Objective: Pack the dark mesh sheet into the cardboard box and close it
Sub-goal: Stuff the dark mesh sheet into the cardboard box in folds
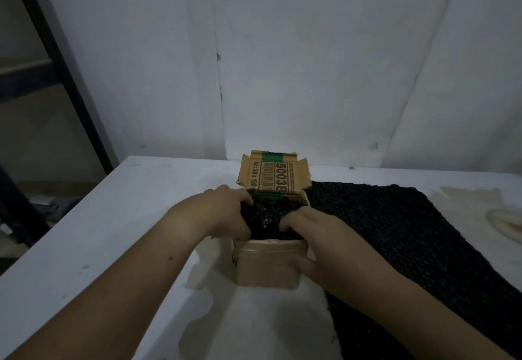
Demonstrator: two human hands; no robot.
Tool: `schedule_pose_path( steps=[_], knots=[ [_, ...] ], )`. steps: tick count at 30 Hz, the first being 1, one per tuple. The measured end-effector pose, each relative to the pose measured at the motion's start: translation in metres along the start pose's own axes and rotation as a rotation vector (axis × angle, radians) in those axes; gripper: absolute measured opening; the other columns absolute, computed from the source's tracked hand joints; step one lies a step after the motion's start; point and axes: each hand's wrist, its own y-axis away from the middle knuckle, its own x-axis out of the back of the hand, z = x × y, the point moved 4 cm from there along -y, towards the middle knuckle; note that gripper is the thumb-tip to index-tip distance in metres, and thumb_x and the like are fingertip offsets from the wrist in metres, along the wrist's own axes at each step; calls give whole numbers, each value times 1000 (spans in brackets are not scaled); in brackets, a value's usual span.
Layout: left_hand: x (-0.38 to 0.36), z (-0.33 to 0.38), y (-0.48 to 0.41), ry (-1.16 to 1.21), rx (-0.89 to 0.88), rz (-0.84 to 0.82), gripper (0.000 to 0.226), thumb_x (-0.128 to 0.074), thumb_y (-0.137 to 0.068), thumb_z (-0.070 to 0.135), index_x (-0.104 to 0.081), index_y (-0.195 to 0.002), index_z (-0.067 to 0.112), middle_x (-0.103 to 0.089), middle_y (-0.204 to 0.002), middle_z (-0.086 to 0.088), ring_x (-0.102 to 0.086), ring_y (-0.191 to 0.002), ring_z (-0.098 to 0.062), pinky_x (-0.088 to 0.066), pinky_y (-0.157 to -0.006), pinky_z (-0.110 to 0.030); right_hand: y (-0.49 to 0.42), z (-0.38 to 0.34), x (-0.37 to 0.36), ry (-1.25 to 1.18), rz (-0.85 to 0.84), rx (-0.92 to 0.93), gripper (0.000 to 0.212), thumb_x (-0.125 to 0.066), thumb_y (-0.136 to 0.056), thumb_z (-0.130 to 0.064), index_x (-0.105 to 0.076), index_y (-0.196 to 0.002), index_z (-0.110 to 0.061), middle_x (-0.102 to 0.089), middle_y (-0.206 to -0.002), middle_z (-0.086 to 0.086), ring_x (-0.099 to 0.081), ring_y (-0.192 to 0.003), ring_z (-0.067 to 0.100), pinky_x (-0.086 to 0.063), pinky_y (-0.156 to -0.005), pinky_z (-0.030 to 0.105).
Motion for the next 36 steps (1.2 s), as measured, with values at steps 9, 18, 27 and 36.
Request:
schedule_pose_path(
  steps=[9, 18, 27, 36],
  knots=[
    [5, 16, -10, -151, 100, -278, 41, -55, -91, 39, -59, -125, 17, -56, -128, -5, -58, -100, -22, -51, -73, -26, -15, 5, 0, 458, -120, -77, 51, -57, -77, -54, -45, -115, -22, -61, -112, 0, -35, -125, 29, -20, -105, 43],
    [2, 2, 11, 197, -190, 112, 34, -60, -88, 32, -62, -121, 25, -59, -120, 5, -60, -101, -14, -48, -78, -25, -21, 7, 0, 401, -204, -83, 48, -58, -76, -54, -39, -109, -24, -62, -100, -1, -32, -131, 28, -24, -105, 42],
    [3, -23, 28, 393, -201, 317, 32, -58, -94, 21, -57, -123, 33, -64, -95, 16, -63, -71, -4, -40, -52, -8, -24, 22, 16, 211, -33, -69, 95, -37, -54, -98, -45, -127, -37, -52, -128, -15, -33, -126, 14, -21, -107, 35],
    [-3, -4, 7, -120, -72, 143, 53, -58, -91, 33, -50, -144, 32, -34, -136, -5, -33, -128, -25, -40, -99, -34, -53, 35, 13, 21, -278, -234, 101, -23, -51, -104, -41, -135, -51, -33, -154, -1, -15, -140, 17, -11, -106, 34]
  ],
)
